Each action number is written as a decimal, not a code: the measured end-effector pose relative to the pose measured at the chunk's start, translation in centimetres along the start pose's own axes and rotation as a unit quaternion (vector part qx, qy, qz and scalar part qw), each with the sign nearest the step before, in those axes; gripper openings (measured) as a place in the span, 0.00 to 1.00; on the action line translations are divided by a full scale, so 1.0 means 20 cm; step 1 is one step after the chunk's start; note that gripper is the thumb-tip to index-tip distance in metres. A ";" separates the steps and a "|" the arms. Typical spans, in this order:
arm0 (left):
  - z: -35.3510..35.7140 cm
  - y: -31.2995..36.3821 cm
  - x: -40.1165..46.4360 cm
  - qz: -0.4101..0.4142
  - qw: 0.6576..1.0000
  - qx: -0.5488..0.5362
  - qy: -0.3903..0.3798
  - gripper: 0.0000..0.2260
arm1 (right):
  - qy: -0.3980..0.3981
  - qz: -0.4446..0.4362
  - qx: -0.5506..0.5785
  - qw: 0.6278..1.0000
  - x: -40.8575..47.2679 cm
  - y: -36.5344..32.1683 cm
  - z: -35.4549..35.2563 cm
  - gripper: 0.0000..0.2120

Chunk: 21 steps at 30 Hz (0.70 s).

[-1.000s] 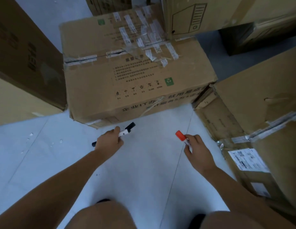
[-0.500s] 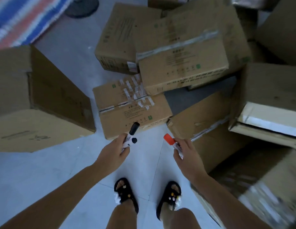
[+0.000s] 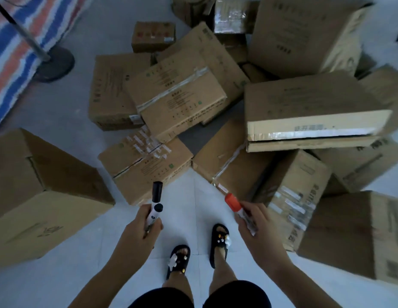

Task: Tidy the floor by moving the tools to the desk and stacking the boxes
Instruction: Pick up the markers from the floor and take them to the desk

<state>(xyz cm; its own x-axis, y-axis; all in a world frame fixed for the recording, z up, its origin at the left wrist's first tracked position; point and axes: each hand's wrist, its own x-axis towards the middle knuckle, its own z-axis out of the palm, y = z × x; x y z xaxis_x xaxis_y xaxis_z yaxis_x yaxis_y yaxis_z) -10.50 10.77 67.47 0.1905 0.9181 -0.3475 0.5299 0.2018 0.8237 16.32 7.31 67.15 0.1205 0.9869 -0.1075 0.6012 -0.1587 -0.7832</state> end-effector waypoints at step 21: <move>0.55 0.34 -0.46 0.263 0.853 0.202 -0.404 0.08 | 0.542 0.342 0.146 0.754 -1.70 -0.04 0.31 0.15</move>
<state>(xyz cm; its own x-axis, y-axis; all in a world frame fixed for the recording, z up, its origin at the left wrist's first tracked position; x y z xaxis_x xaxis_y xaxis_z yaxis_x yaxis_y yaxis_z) 0.41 -0.11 71.38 0.9099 0.2783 -0.3075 0.4062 -0.4486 0.7961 6.89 -25.92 67.66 0.9930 0.0487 -0.1079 -0.0748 -0.4493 -0.8902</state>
